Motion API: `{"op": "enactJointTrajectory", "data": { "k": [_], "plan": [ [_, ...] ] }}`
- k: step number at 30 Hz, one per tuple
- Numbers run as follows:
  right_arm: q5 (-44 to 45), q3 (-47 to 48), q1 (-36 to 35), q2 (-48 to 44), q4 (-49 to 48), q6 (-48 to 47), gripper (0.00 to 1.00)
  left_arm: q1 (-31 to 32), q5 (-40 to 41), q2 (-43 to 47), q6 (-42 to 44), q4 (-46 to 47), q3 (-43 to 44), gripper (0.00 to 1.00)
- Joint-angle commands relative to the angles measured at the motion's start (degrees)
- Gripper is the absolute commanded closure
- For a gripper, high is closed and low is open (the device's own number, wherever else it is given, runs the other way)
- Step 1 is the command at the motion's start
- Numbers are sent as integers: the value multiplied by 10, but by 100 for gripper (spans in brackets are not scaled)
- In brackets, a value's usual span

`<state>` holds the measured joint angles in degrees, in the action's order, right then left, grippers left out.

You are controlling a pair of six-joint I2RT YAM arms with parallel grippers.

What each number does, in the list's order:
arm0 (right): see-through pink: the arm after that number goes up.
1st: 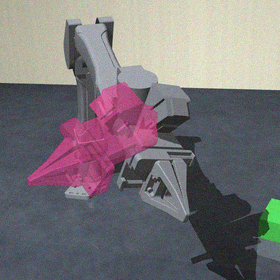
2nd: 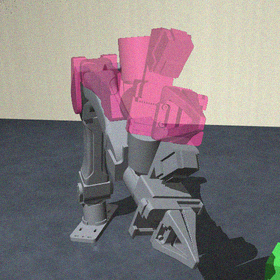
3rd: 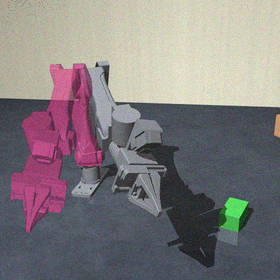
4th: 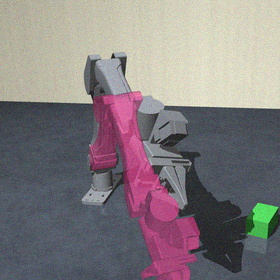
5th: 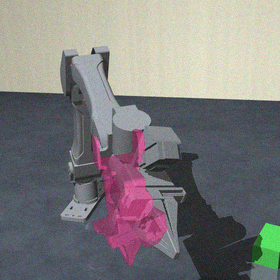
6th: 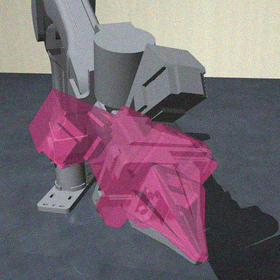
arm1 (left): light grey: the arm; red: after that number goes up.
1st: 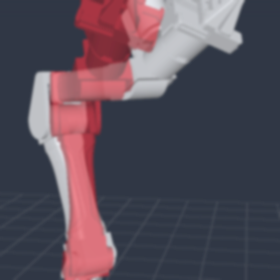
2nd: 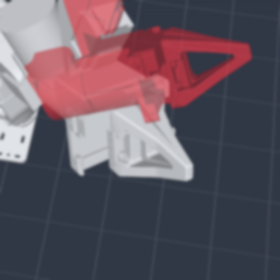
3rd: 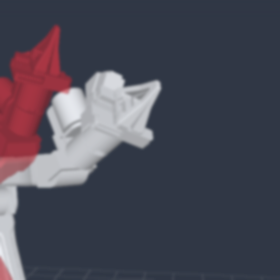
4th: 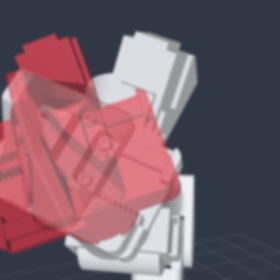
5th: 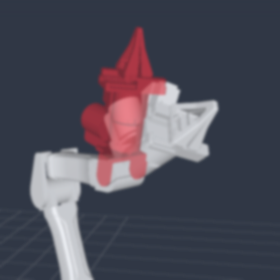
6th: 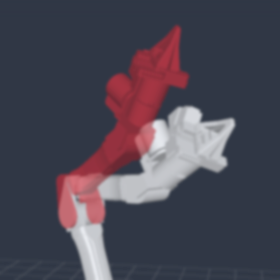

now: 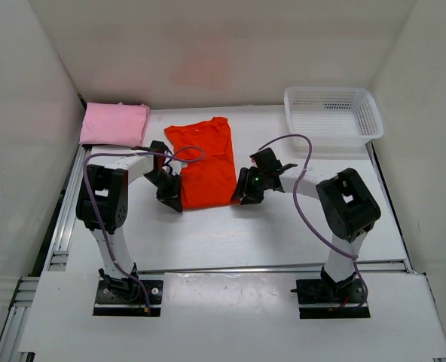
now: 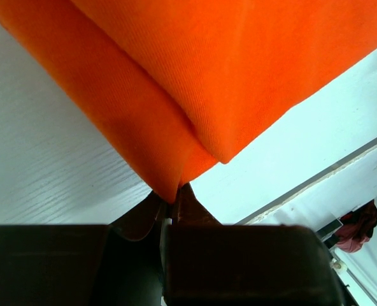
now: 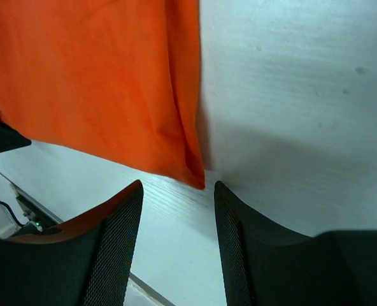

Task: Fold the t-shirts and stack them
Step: Grab one side of the 2/3 rectangular tshirt with both arms

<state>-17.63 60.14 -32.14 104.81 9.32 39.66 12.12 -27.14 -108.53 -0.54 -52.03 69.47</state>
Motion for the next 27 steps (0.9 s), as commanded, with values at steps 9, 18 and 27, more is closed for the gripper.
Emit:
{"op": "enactJointTrajectory", "data": {
  "k": [9, 18, 27],
  "plan": [
    [-37, -3, -5, 40, -59, 38, 100, -2, 10, 41, 5, 2, -10, 90],
    [-25, -68, 23, -7, -64, 22, 100, -52, 70, 60, 5, -41, -28, 90],
    [-47, -74, 11, -7, -58, 11, 100, -67, 40, 65, 5, -65, -49, 90]
  ]
}}
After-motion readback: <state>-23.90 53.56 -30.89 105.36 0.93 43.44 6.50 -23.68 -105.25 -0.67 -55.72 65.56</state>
